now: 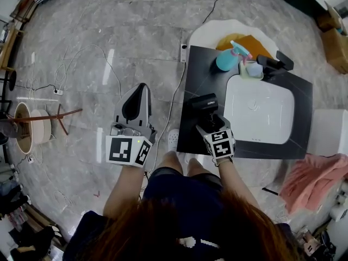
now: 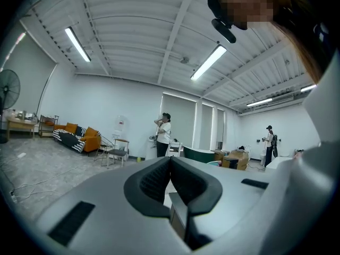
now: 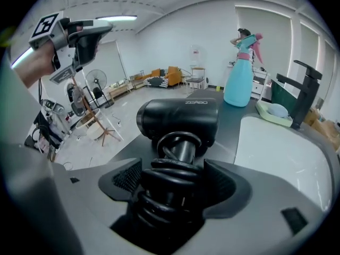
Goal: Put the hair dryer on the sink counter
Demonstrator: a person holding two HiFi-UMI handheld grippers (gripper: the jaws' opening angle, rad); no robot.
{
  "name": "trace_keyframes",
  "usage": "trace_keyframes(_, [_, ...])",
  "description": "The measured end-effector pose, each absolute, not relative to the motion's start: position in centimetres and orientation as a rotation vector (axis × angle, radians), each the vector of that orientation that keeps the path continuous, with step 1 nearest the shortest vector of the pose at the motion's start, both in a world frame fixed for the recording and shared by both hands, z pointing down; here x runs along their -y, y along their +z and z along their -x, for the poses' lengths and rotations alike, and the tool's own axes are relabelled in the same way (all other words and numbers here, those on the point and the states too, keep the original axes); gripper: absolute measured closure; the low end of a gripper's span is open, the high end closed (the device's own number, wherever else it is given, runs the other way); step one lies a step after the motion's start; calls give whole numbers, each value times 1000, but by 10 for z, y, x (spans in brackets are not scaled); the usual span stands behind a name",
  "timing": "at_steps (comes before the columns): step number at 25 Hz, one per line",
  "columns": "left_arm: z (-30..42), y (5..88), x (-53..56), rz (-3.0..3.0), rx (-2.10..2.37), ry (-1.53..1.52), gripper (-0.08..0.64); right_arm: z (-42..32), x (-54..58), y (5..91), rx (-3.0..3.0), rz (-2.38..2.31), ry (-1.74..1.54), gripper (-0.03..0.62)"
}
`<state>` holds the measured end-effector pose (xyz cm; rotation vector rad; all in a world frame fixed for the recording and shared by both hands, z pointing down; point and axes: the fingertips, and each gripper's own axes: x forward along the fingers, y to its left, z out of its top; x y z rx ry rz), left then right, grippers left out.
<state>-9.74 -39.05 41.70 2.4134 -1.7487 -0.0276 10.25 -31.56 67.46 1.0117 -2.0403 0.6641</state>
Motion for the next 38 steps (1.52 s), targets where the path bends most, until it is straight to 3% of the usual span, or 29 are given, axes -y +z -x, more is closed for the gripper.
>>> trace_keyframes(5, [91,405,390,-2440,1750,-44,541,-118,323,646,2103,-1064,636,192])
trace_keyframes(8, [87,392,388,-2458,1753,-60,541,-120,336,609,2189,-1111,588,235])
trace_keyframes(10, [83,384,386,-2471,1755,-69,541,-122,348,579,2260,-1162,559,310])
trace_keyframes(14, [77,367,386,-2497,1757,-82,541,-134,378,507,2378,-1342,418,527])
trace_keyframes(17, [73,355,386,-2508,1734,-82,541,-142,391,451,2456,-1462,312,575])
trace_keyframes(28, [70,288,379,-2586,1801,-158,541,-177,386,274,2738,-1729,-29,577])
trace_keyframes(38, [71,272,371,-2599,1831,-171,541,-175,375,236,2796,-1733,-124,577])
